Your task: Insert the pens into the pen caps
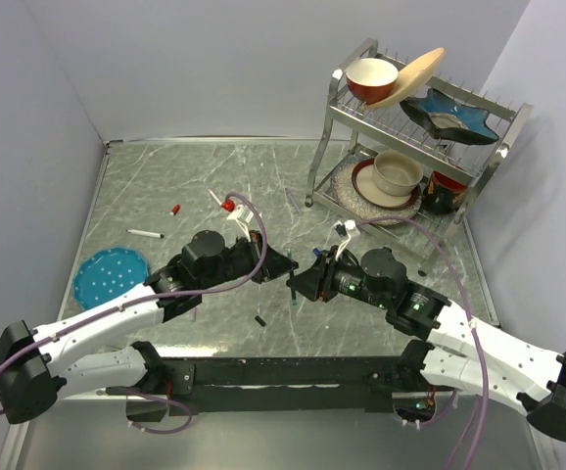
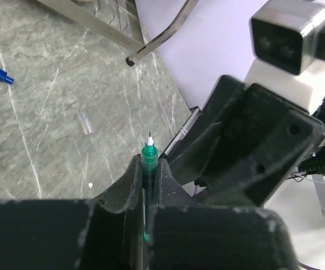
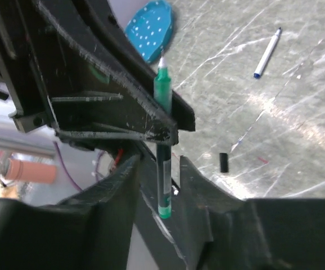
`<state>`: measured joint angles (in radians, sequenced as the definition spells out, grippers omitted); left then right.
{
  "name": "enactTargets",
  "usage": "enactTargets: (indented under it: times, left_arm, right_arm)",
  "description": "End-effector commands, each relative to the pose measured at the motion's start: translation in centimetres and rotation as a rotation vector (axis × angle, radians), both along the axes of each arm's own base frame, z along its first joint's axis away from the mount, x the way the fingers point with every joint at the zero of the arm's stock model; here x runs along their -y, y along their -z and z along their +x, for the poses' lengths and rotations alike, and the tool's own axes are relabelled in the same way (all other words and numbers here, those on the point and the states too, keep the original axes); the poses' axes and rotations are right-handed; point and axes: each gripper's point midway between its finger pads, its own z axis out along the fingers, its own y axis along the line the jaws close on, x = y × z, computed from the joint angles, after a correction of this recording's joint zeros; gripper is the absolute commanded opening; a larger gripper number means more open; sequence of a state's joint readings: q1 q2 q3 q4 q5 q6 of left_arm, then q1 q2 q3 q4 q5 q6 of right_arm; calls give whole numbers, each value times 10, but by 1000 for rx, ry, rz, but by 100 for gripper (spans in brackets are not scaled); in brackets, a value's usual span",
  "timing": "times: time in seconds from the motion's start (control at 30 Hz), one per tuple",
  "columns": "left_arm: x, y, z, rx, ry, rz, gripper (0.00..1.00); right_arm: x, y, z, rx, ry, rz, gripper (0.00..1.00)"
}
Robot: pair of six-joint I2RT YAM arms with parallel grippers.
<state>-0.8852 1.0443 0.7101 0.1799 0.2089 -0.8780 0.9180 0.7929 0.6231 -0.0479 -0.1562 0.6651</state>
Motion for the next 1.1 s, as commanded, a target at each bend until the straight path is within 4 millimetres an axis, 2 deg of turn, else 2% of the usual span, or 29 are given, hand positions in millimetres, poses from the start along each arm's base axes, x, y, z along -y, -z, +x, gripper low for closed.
enactTargets:
  times: [0.0,0.1,0.13,0.33,0.47,0.57,0.6,0.63,0.73,0.77,0.87,0.93,0.97,1.0,1.03,1.07]
  left_arm:
    - [0,-39,-7,94,27,-102,1]
    - [-5,-46,-9,115,23,-109,1]
    - [-6,-46,-10,116,23,-111,1]
    - [-8,-52,-14,140,35,-124,1]
    - [-8,-54,-16,141,43,-152,1]
    - [-7,-55,-17,145,48,-162,1]
    - [-8,-54,-16,146,45,-158,1]
    - [-9,-54,-15,146,33,-154,2]
    - [-14,-50,-7,137,-18,-119,28]
    - [-15,-47,-6,138,-28,-105,49]
    - [-25,-43,3,130,-94,-52,74]
    - [-33,-47,8,136,-143,-38,81]
    - [-39,-41,13,120,-192,-7,87]
    - [-45,-41,17,112,-226,1,90]
    - [-50,-42,19,106,-254,3,93]
    - [-56,-33,21,71,-289,28,98]
  right_arm:
    - [-5,-28,-14,59,-80,79,51]
    - [-1,-22,-22,37,-96,89,52]
    - [-2,-27,-24,43,-103,117,52]
    - [-5,-24,-35,10,-161,149,46]
    - [-9,-24,-35,5,-172,162,42]
    - [-11,-23,-36,3,-182,166,25]
    - [-10,-25,-36,8,-178,175,9]
    - [-9,-26,-36,5,-171,179,0]
    - [-5,-23,-32,6,-138,180,0]
    - [-4,-24,-31,7,-128,176,0]
    - [3,-21,-24,10,-73,143,0]
    - [9,-19,-20,18,-36,128,0]
    - [11,-21,-18,27,-24,131,0]
    - [14,-15,-18,15,-12,105,0]
    - [19,-18,-14,31,22,97,0]
    - [24,-16,-11,33,49,82,0]
